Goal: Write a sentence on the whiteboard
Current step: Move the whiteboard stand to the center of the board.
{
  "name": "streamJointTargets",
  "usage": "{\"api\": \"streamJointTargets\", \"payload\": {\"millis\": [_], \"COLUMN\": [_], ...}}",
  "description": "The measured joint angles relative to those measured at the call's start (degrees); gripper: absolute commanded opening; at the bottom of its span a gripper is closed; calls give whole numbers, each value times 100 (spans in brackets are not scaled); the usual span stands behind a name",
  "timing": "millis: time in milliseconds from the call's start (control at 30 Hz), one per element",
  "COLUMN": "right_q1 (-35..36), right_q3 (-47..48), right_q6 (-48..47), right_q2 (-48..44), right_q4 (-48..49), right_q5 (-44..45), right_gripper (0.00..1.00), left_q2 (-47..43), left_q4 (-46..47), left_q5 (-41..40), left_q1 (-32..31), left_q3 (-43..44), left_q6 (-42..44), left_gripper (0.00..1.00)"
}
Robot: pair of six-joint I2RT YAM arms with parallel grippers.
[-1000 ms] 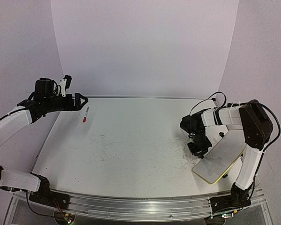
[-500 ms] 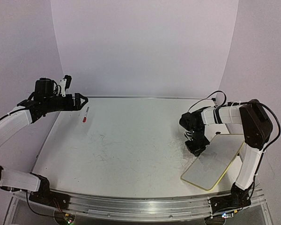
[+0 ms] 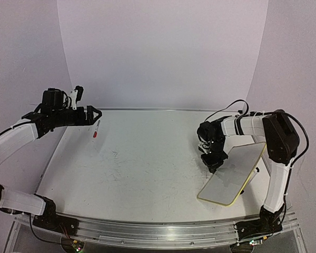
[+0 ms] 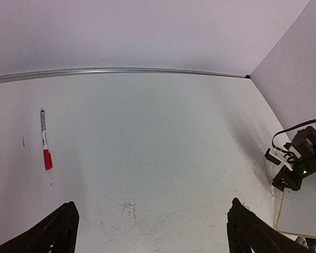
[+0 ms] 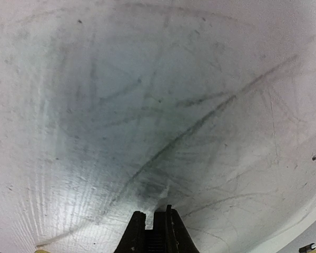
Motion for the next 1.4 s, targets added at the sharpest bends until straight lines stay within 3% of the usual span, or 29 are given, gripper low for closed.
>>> {"api": "streamJointTargets", "payload": {"millis": [400,667,833,1400], "right_q1": [397,583,585,594], "right_q3": [845,1105,1190,1811], "right_q6": [-589,-769,-770,-632], "right_q2": [544,696,714,714], "right_q4": [-245,-292,-169,-103], "right_q5": [-639,-856,-870,-507], "right_gripper": [1,33,47,69], "left_q2": [52,103,152,392], "left_q4": [61,109,154,462], "left_q5": [25,19,5,-21], "left_q1": [-268,-338,-405,-713], "left_q3": [-223,-258,-308,-447], "left_q6": [-236,-387,-490,-867], "left_gripper": [99,99,99,99]}}
